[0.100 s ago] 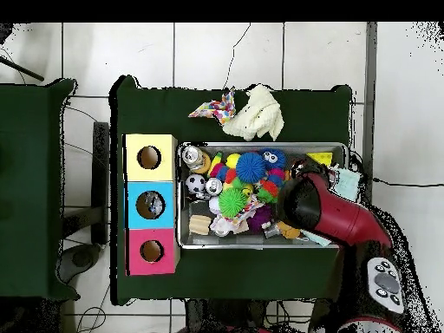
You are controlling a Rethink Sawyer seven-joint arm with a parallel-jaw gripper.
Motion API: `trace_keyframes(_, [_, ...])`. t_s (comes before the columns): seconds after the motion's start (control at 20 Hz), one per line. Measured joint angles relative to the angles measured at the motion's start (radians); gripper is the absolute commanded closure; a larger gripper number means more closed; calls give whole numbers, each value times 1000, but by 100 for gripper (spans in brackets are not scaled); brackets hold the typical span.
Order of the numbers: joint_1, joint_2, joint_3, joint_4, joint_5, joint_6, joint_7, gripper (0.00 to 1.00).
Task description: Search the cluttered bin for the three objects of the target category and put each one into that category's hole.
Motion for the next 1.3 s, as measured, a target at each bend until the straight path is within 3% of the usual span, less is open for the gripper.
trace_keyframes(0.35, [-123, 73, 104, -12, -58, -18, 0, 0])
trace_keyframes(0.6, [-182, 154, 172, -80, -128, -71, 0, 0])
trace_keyframes(0.75, [-173, 186, 191, -121, -149, -126, 0, 0])
trace_keyframes(0.95, [-139, 228, 181, -150, -154, -110, 0, 0])
trace_keyframes(1.3, [-6, 232, 42, -167, -96, -66, 0, 0])
